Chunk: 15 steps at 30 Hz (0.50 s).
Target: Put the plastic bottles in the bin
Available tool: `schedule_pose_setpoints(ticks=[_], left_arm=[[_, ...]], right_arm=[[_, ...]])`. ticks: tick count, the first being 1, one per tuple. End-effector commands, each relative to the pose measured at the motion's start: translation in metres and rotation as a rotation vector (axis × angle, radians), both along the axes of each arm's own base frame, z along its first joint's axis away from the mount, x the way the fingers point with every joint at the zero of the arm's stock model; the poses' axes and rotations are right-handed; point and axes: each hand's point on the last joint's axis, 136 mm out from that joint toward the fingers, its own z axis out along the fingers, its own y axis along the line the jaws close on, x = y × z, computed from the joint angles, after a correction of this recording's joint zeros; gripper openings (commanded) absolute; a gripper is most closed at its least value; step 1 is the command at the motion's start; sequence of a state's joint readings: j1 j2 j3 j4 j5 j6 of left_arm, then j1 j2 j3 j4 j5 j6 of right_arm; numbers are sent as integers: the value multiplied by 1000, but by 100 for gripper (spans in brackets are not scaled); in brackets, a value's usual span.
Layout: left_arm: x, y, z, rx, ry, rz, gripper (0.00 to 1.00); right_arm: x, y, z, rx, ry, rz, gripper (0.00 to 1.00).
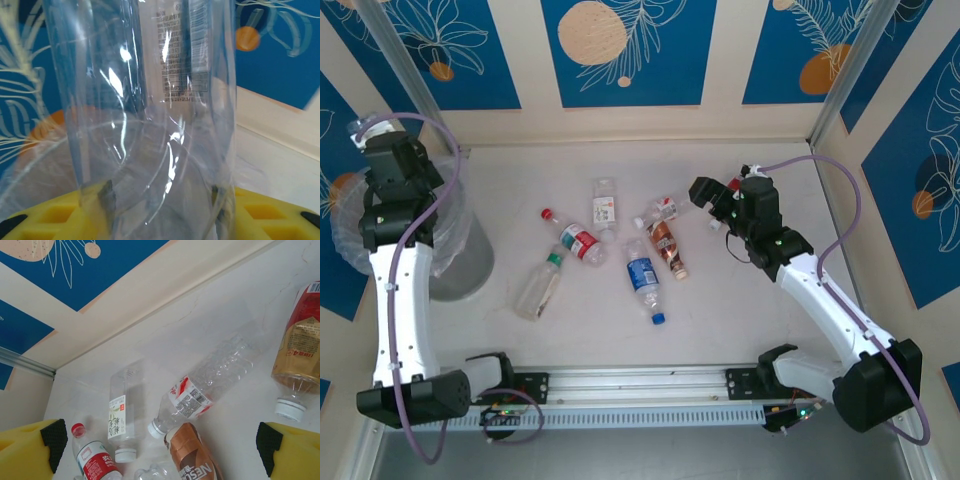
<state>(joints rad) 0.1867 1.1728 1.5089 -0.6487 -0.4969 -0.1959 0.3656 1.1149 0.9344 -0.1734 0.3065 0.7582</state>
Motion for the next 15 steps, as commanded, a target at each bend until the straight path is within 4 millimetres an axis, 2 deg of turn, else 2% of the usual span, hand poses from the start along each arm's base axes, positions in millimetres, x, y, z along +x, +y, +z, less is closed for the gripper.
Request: schedule_pose_setpoints(ticks=[1,9,15], left_arm=[[-3,29,-12,6,-6,128,53],[0,33,-79,-109,63,143,55],[-11,36,-121,-171,117,200,60]], right_arm=[[-1,0,-7,4,24,8,100],[-2,0,-15,10,52,9,100],[0,3,-21,13,82,22,100]])
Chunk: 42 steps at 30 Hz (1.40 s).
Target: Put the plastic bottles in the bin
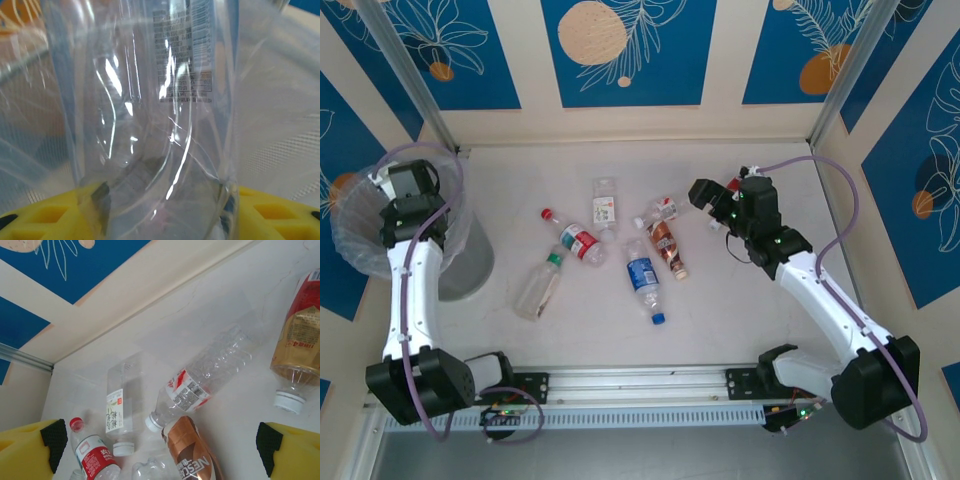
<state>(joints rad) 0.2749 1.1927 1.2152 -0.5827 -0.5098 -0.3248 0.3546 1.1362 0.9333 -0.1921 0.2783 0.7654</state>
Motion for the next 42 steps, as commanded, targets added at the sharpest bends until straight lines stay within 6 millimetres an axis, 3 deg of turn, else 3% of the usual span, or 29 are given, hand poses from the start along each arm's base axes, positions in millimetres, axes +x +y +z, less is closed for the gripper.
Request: schedule_pose_setpoints(ticks=[1,3,8,14,17,20,27,30,33,36,42], left_arm=[[-6,4,-8,-40,-43,55,60],[-9,4,-15,-54,-40,73,64],[-9,0,-21,-93,-26,69,84],[-3,-13,-1,-130,-84,4,92],[4,-29,17,-151,-146,-83,99],[15,-60,37,-185,-226,-238,100],[23,-165,86,-282,-453,-719,99],[18,-214,100,-363,-524,-956,99],[10,-249,105,-432,-551,-1138,99],[5,-262,98,-454,-542,-1200,100],[7,-260,76,-464,-518,-1167,100]], right_arm=[[0,4,-8,13,40,14,99],[3,6,-9,21,48,20,99],[8,11,-11,20,69,39,100],[10,2,-17,-45,83,20,100],[12,-12,-23,-95,94,-10,100],[15,-32,-36,-130,134,-45,99],[19,-81,-79,-185,286,-112,99],[21,-86,-101,-192,373,-99,99],[26,-77,-119,-186,462,-65,97],[34,-66,-134,-162,502,-59,96],[41,-49,-166,-178,582,-93,89]])
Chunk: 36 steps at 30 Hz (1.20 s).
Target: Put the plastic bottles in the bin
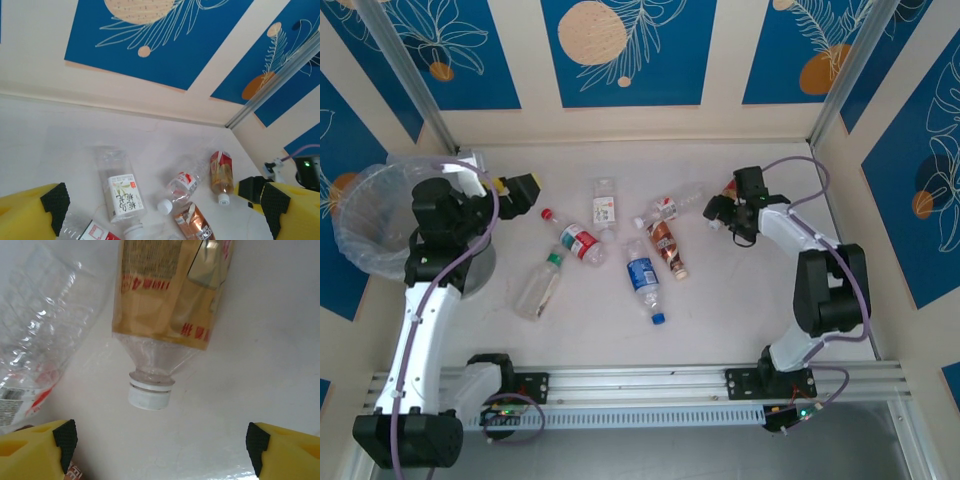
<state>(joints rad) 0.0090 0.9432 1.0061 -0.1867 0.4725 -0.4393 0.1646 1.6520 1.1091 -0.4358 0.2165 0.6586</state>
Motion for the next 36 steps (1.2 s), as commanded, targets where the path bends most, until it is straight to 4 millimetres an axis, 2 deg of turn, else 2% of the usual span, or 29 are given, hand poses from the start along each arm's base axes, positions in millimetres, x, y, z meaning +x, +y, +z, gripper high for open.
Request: schedule_pose_setpoints(ticks=[1,10,14,19,26,29,32,36], left_arm=[[-6,-9,6,-8,-43,-51,99],[-5,-7,-1,29,-32,-45,99],[-4,-6,-6,36,-22,-42,99],[-3,-6,-11,41,-12,-41,100],[2,-7,-13,34,-3,-48,99],[4,-8,-14,30,5,-51,99],[4,-8,-14,30,6,-51,99],[4,-7,-15,32,10,-46,99]], right_arm=[[3,6,-7,-16,29,-38,87],[24,15,-32,-52,32,-44,72],[26,17,-39,-71,33,-53,67],[28,13,-42,-91,17,-78,53],[24,9,-40,-105,3,-73,43],[21,8,-42,-107,8,-73,42],[21,7,-48,-104,32,-71,47],[26,7,-51,-106,25,-73,44]])
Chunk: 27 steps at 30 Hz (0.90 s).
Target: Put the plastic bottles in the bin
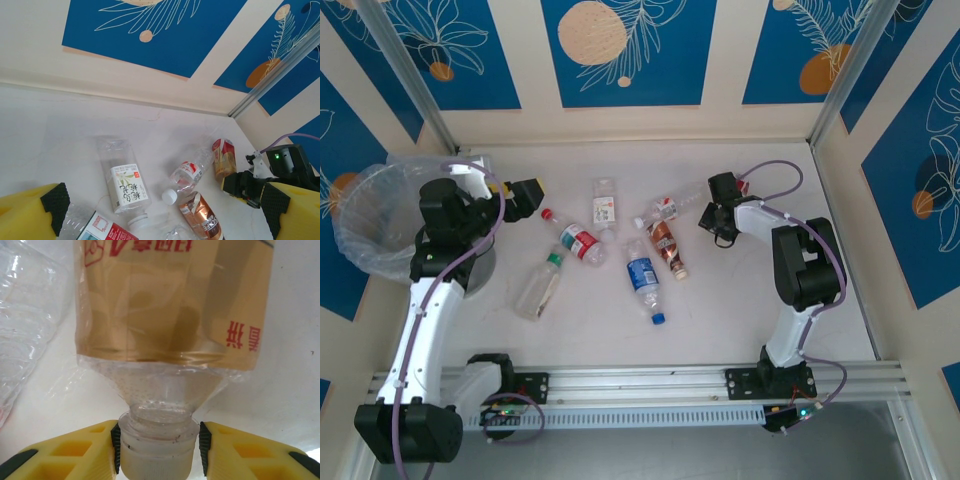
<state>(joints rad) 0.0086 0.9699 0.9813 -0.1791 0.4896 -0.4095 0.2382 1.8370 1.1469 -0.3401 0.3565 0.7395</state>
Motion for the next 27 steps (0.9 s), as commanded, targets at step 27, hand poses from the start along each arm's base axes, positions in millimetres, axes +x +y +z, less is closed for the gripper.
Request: schedule_pose_setpoints(ticks=[27], left_arm=[[13,-86,-9,-148,124,-266,99]], right_arm=[[-31,42,92,-43,-292,262,27]])
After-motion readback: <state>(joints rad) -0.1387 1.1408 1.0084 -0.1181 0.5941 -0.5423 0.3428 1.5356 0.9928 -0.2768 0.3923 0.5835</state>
